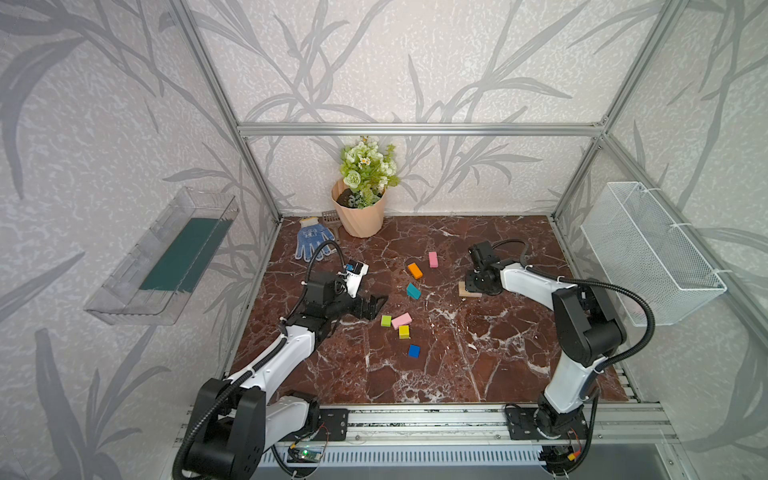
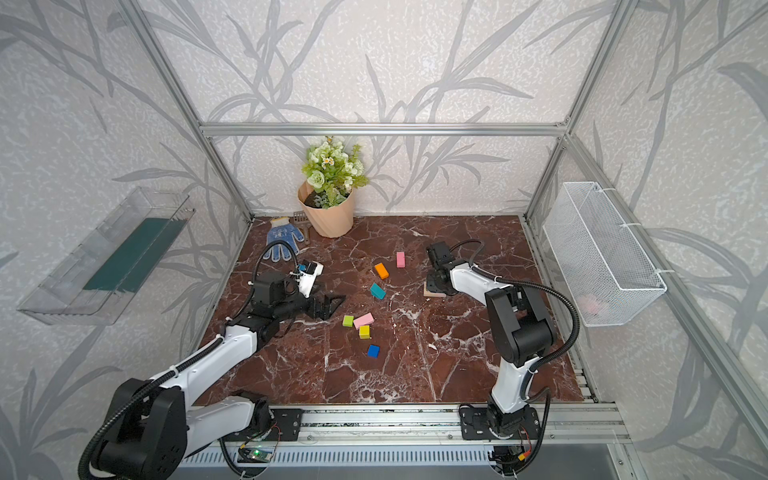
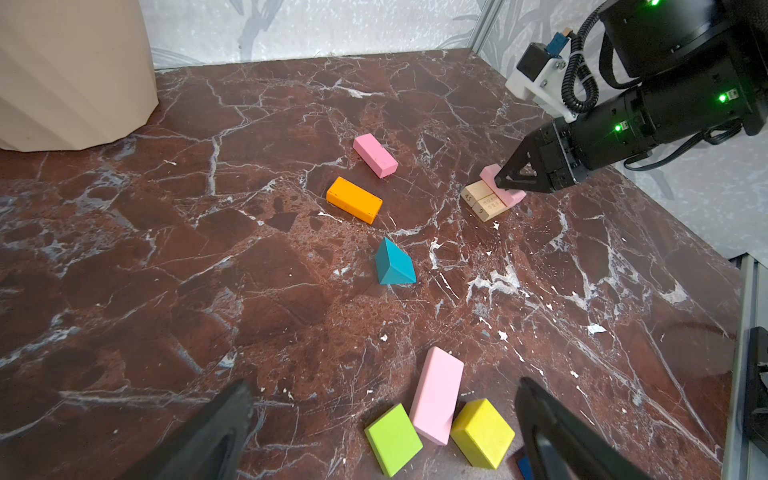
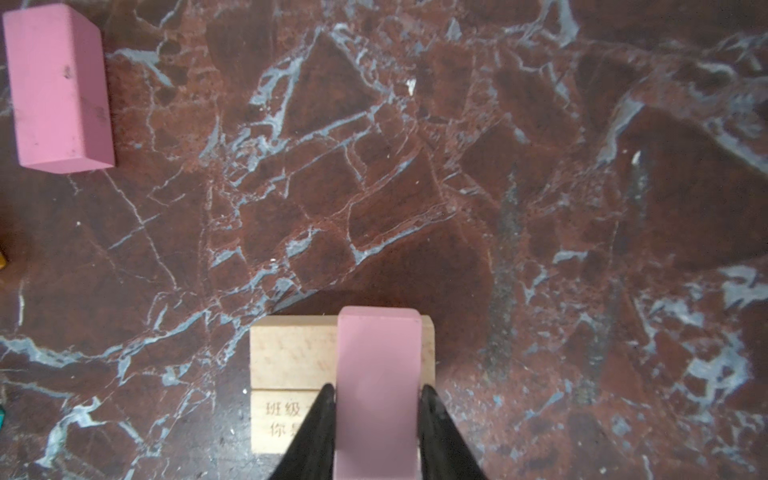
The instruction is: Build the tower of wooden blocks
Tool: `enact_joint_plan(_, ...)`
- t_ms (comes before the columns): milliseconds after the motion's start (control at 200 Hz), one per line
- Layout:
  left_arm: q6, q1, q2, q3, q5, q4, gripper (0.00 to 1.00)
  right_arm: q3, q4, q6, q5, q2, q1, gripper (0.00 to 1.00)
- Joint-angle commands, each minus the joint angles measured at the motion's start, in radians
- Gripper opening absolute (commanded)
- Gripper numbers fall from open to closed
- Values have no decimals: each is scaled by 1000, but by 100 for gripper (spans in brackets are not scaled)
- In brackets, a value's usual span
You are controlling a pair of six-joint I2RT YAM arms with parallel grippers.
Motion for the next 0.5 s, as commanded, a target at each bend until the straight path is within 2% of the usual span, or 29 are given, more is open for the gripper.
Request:
enact_joint_plan(0, 19, -3, -20, -13, -4, 15, 99, 24, -19, 9, 1, 19, 4, 32)
enact_joint_plan(495, 19, -4, -20, -12, -5, 15, 99, -3, -18, 8, -9, -22, 4, 32)
